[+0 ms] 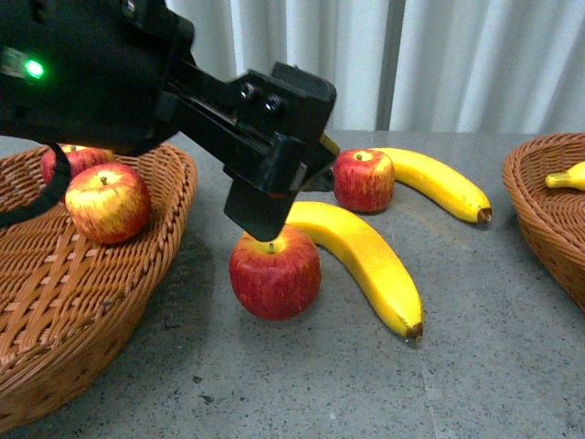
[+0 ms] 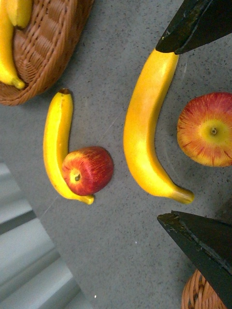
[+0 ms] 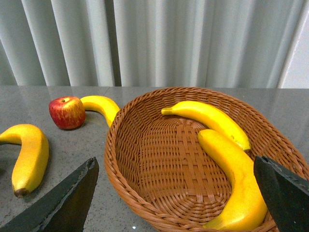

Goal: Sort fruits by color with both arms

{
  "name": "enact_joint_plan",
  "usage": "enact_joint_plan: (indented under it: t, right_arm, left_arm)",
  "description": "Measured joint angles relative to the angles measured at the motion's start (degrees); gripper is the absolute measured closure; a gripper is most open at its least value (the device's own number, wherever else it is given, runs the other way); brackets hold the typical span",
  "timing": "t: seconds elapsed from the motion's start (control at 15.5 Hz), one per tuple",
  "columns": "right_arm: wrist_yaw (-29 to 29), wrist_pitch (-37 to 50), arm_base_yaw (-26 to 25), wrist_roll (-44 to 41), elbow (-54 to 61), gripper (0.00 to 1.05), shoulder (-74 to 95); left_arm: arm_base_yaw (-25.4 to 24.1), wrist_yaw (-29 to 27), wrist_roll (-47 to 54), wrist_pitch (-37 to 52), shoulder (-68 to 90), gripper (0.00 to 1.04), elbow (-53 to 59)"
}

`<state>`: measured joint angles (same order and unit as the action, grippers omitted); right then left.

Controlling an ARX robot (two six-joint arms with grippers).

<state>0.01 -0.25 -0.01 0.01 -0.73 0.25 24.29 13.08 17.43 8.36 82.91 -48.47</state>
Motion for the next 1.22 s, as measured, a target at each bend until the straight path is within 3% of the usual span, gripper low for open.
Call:
enact_joint_plan:
  t: [0.32,1.22]
  right_arm:
    - [0.0,0.0,0.0,0.0,0.0,0.07,0.0]
    - [0.0,0.0,0.0,0.0,0.0,0.07,0.0]
  left_arm:
    - [0.2,1.0,2.9,-0.9,9.1,0.07,-2.3]
    - [-0.1,0.9,5.5,-3.5,14.4,0.07,-3.8]
